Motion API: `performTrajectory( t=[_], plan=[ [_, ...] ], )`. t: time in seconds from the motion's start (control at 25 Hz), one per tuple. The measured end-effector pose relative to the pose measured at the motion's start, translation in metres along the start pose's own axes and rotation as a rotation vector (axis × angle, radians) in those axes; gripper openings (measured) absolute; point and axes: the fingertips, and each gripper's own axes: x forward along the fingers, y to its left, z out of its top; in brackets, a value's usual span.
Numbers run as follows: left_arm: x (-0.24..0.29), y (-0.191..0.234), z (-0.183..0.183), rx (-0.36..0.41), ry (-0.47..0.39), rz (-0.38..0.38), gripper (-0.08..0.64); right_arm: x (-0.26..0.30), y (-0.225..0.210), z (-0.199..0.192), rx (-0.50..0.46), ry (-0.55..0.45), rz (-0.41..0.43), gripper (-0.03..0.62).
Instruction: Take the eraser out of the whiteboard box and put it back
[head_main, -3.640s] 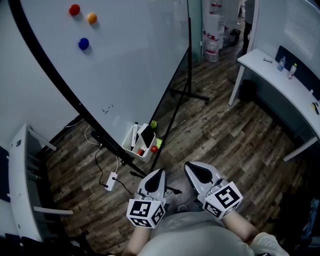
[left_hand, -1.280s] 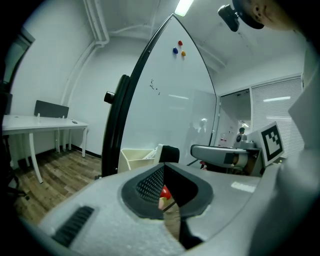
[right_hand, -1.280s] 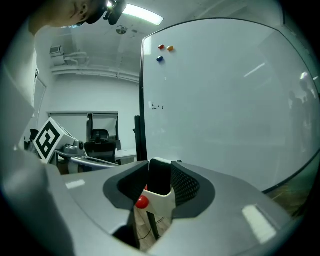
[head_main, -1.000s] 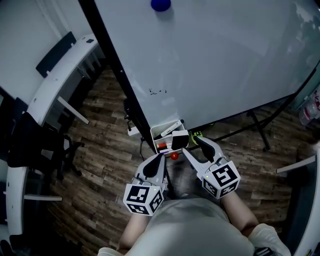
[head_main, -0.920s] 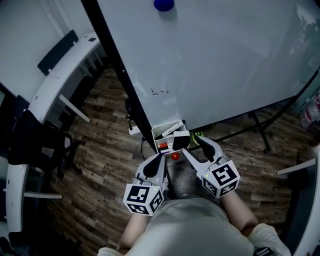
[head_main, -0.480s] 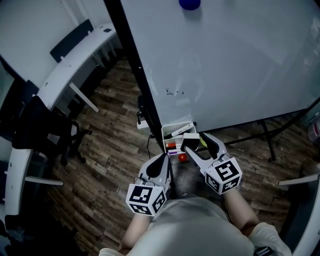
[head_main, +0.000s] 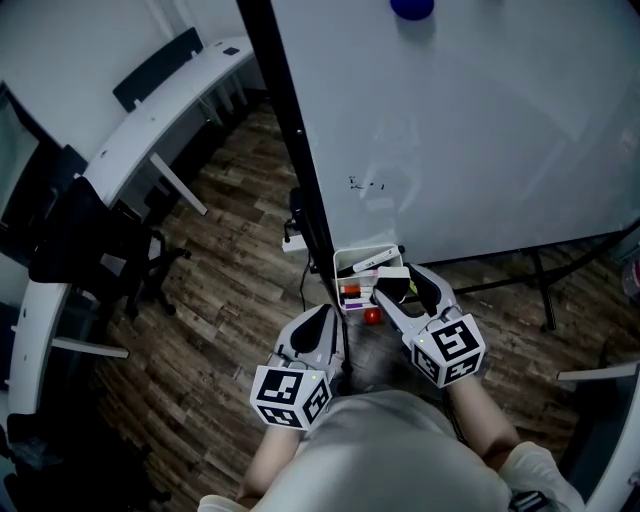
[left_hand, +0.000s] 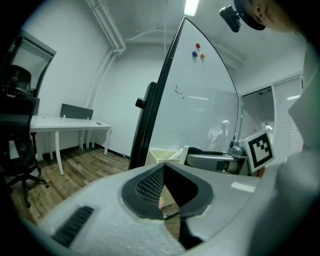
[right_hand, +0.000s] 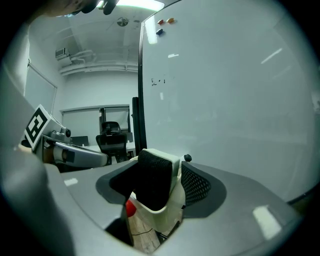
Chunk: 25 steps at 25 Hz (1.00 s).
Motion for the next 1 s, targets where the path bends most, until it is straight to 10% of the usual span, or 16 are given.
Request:
performTrajectory(
  t=[1.0],
  plan=[
    [-0.007, -0.004, 0.002, 0.015, 0.001, -0.038, 0.002, -0.011, 0.009, 0.019, -0.058, -0.041, -0.051, 0.235]
  ],
)
